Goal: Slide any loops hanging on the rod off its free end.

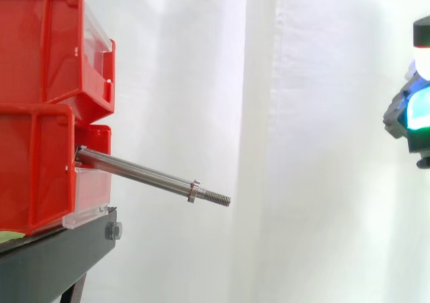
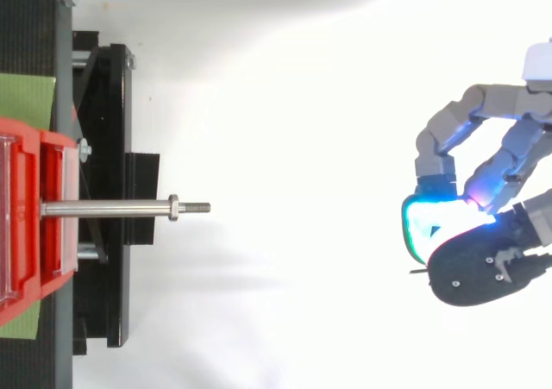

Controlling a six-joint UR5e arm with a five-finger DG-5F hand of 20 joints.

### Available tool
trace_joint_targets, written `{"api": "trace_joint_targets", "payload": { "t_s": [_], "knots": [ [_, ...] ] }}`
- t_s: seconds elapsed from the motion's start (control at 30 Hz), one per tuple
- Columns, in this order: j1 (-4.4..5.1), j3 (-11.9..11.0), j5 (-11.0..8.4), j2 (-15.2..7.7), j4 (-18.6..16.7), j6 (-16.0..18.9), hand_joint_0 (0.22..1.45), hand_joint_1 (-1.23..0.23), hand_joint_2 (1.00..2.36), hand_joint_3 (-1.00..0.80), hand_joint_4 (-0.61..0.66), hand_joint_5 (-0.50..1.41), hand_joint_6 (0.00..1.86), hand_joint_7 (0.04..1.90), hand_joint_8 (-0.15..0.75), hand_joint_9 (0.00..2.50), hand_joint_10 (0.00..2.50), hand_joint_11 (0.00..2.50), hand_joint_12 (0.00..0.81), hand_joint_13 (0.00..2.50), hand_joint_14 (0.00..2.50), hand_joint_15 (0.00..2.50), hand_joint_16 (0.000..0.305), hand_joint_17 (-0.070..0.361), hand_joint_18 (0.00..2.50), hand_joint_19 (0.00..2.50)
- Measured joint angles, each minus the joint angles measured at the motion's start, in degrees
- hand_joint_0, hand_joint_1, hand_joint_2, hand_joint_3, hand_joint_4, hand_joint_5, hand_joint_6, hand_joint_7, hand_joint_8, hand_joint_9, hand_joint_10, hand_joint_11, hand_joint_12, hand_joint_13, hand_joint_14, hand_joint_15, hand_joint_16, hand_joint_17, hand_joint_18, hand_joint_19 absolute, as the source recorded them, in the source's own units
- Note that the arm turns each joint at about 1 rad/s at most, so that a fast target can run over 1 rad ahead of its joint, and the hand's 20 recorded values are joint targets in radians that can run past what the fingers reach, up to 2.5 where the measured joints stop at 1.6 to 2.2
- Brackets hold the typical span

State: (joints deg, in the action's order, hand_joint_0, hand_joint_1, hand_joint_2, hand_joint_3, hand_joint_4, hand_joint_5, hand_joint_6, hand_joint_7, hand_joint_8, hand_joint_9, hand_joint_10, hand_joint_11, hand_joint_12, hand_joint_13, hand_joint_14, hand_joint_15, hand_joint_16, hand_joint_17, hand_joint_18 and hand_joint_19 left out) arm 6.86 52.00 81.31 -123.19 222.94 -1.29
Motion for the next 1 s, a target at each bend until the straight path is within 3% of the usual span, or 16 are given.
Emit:
{"api": "trace_joint_targets", "payload": {
  "t_s": [0.27, 0.6, 1.0],
  "knots": [
    [0.00, 2.55, 1.26, -0.01, -3.88, 1.54, 0.58, -0.63, 1.01, -0.43, 0.13, -0.14, 0.90, 1.03, 0.271, 1.06, 0.03, 0.71, 0.381, 0.88, 0.02, 0.54, 0.055, 0.124, 0.72, 0.55],
    [-0.04, 2.71, 1.40, -0.01, -4.41, 1.80, 0.55, -0.62, 1.00, -0.47, 0.13, -0.14, 0.88, 0.96, 0.275, 1.05, 0.03, 0.70, 0.389, 0.89, 0.02, 0.53, 0.057, 0.128, 0.72, 0.55],
    [-0.09, 2.75, 1.26, -0.04, -4.94, 1.25, 0.57, -0.55, 1.01, -0.41, 0.12, -0.13, 0.86, 1.00, 0.273, 1.07, 0.02, 0.69, 0.386, 0.89, 0.02, 0.54, 0.057, 0.128, 0.72, 0.56]
  ]
}}
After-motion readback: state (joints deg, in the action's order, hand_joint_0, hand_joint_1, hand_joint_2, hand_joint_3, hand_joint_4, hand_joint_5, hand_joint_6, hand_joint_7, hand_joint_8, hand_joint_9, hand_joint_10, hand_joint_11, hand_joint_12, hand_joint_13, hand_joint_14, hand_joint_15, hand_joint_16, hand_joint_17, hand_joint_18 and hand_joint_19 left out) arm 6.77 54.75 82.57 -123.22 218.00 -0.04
